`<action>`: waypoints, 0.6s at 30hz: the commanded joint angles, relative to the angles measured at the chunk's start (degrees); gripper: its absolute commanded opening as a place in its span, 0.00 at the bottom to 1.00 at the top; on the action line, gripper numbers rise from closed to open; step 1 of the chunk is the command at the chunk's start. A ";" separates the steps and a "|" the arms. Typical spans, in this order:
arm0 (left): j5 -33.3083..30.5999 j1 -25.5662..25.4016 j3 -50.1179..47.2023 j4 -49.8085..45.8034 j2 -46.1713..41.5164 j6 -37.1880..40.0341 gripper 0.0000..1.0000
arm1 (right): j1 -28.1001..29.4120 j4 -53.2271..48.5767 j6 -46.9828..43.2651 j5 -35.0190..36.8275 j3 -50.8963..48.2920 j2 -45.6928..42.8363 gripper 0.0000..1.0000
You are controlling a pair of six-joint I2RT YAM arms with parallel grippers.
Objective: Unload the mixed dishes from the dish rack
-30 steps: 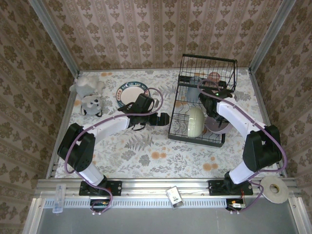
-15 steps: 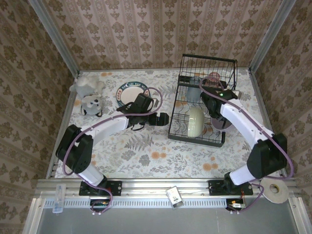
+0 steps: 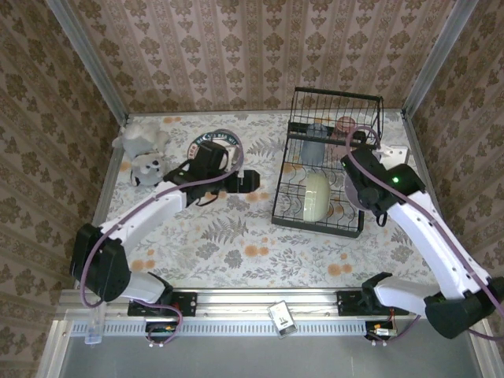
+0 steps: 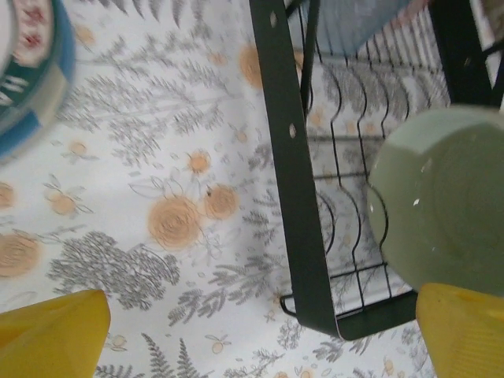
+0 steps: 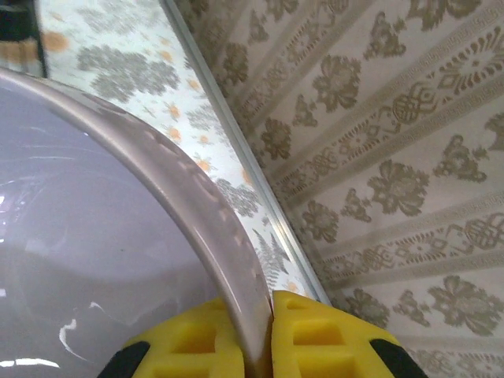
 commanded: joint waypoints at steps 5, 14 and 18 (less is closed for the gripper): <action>6.30 3.98 2.93 -5.44 -5.85 3.95 0.99 | 3.37 9.88 -7.05 -8.96 5.06 -6.18 0.00; 3.76 -3.48 11.79 -12.29 -8.35 9.53 0.95 | 9.40 15.46 -7.97 -22.72 6.89 -1.12 0.00; 1.42 -8.65 16.49 -14.43 -5.98 10.60 0.94 | 11.78 18.12 -7.95 -25.34 7.31 1.47 0.00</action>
